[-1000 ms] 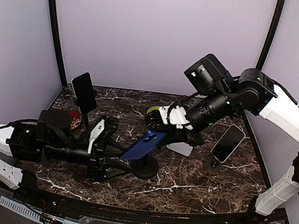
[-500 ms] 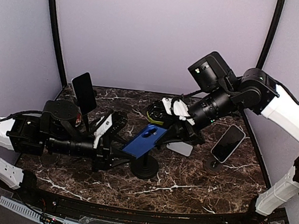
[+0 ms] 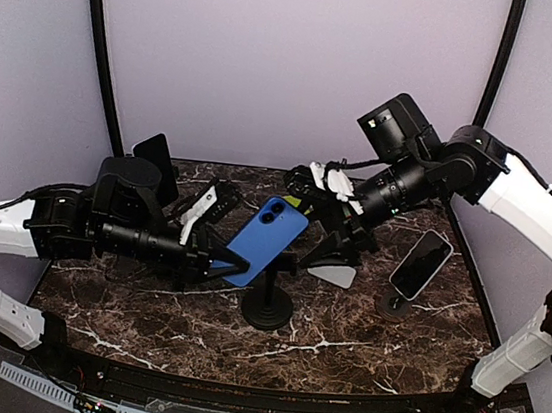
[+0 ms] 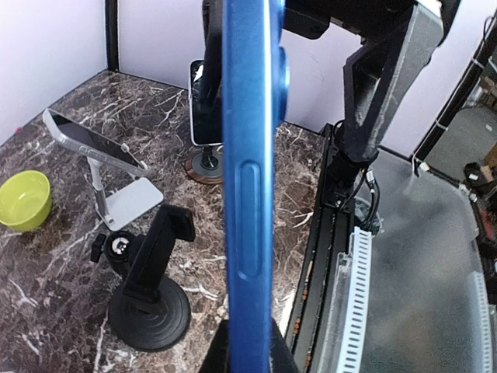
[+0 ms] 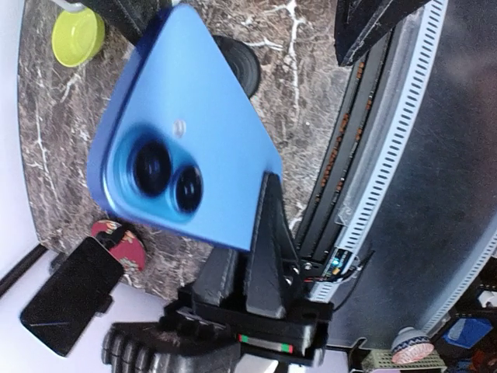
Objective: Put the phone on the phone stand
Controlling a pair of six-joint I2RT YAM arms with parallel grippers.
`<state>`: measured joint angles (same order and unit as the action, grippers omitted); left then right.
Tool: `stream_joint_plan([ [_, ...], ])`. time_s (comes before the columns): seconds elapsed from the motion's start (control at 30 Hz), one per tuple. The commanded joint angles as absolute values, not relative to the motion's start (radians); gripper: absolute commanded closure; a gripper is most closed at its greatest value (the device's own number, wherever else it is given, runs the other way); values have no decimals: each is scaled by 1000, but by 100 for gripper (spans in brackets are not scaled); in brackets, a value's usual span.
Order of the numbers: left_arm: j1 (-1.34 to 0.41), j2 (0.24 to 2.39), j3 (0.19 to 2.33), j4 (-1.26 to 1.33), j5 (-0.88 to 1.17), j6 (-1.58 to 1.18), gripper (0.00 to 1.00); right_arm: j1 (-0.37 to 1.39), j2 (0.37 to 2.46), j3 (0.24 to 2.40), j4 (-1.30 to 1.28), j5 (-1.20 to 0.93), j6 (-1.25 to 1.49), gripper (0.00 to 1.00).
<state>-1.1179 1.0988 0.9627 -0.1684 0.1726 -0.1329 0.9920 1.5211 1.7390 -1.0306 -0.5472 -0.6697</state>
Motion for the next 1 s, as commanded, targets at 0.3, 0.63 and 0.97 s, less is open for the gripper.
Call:
stream_joint_plan([
  [0.3, -900, 1236, 1182, -175, 643, -653, 100, 940, 1402, 1716, -935, -68, -908, 32],
  [0.63, -838, 1291, 1187, 150, 874, -1034, 100, 986, 1409, 1680, -846, 43, -1003, 30],
  [0.97, -802, 1414, 1259, 377, 929, -1337, 100, 993, 1367, 1543, -590, 215, -1049, 30],
])
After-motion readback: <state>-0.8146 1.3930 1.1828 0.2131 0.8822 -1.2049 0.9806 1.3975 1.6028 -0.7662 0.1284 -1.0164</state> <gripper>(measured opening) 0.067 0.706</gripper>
